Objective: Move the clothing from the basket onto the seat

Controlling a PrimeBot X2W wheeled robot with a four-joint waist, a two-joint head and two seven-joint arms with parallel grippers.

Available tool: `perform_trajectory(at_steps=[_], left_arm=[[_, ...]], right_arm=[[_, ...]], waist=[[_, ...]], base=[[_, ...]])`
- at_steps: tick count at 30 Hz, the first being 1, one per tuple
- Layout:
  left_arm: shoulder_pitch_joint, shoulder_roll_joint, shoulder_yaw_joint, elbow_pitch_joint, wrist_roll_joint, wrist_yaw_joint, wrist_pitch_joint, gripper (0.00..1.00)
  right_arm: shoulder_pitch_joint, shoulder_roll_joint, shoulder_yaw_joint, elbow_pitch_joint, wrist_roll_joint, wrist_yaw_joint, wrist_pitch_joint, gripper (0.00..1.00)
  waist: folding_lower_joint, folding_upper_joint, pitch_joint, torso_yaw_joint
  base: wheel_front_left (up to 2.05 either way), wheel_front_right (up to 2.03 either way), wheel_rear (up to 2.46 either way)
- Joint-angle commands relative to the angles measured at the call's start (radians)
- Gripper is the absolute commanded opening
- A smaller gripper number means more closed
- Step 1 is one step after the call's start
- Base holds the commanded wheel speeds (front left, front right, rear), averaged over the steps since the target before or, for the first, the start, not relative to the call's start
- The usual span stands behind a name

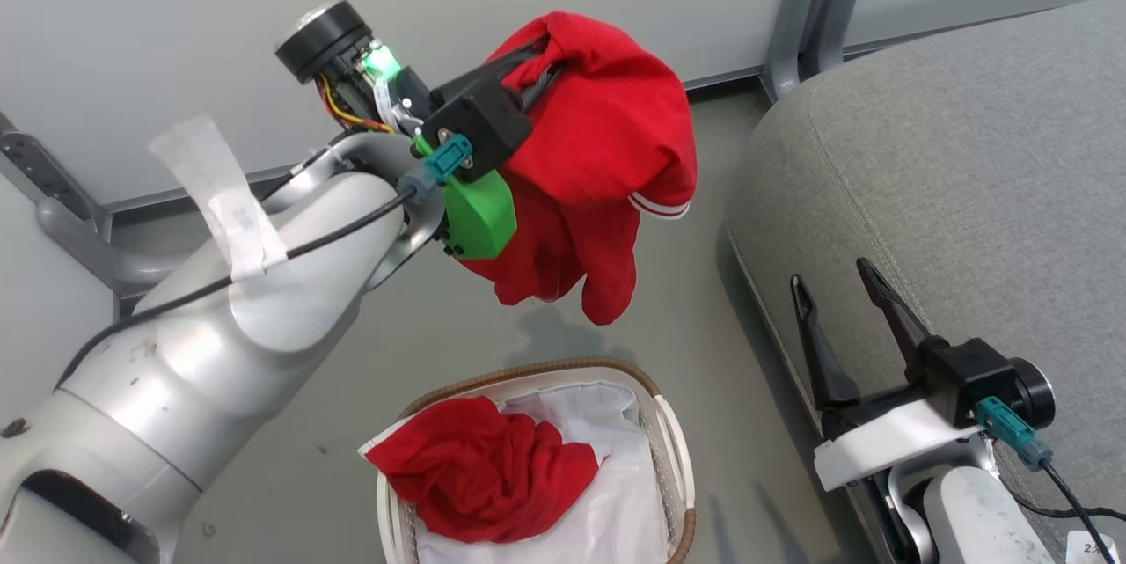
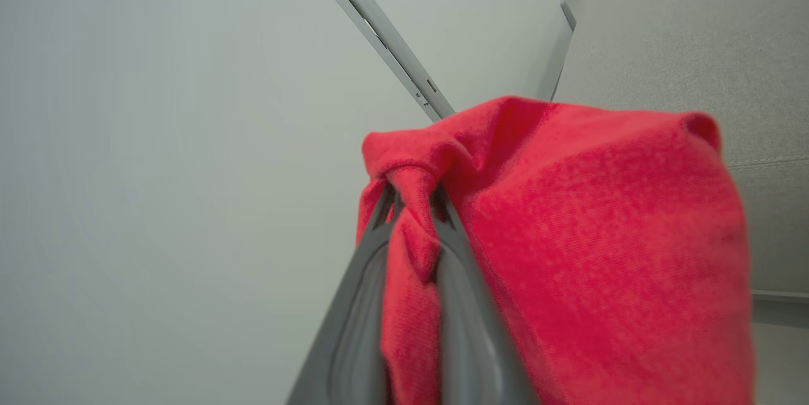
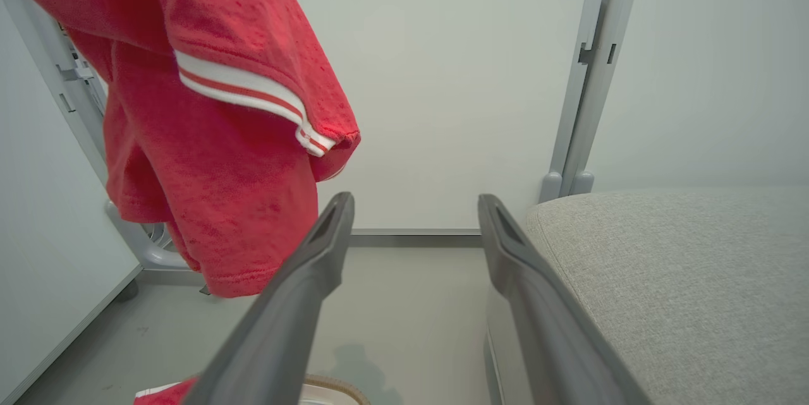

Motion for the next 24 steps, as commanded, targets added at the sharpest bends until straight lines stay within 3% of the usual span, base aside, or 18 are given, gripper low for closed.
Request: perform_trajectory(at_steps=[1, 8, 16, 24], left_arm=[[-0.030, 0.000, -0.002, 0.005, -0.009, 0.001, 0.003, 0.00], [-0.146, -0.030, -0.003, 0.025, -0.047, 0.001, 0.018, 0.00], [-0.237, -0.108, 0.020, 0.057, -0.074, 0.012, 0.044, 0.00], [-0.288, -0.190, 0.001, 0.087, -0.087, 0.009, 0.050, 0.00]], right_arm=[[-0.011, -0.004, 0.009, 0.002, -0.009, -0.001, -0.002, 1.00], [-0.054, -0.004, 0.093, 0.005, -0.015, -0.001, -0.002, 1.00], [-0.175, -0.004, 0.171, 0.044, -0.073, -0.001, -0.002, 1.00], [-0.287, -0.004, 0.168, 0.099, -0.084, -0.001, -0.002, 1.00]], waist=[[0.0001, 0.0000, -0.022, 0.010], [0.0001, 0.0000, -0.027, 0.018], [0.0001, 0.0000, -0.024, 0.045], [0.0001, 0.0000, -0.032, 0.089]], base=[[0.00, 0.00, 0.00], [0.00, 0.00, 0.00], [0.00, 0.00, 0.00], [0.00, 0.00, 0.00]])
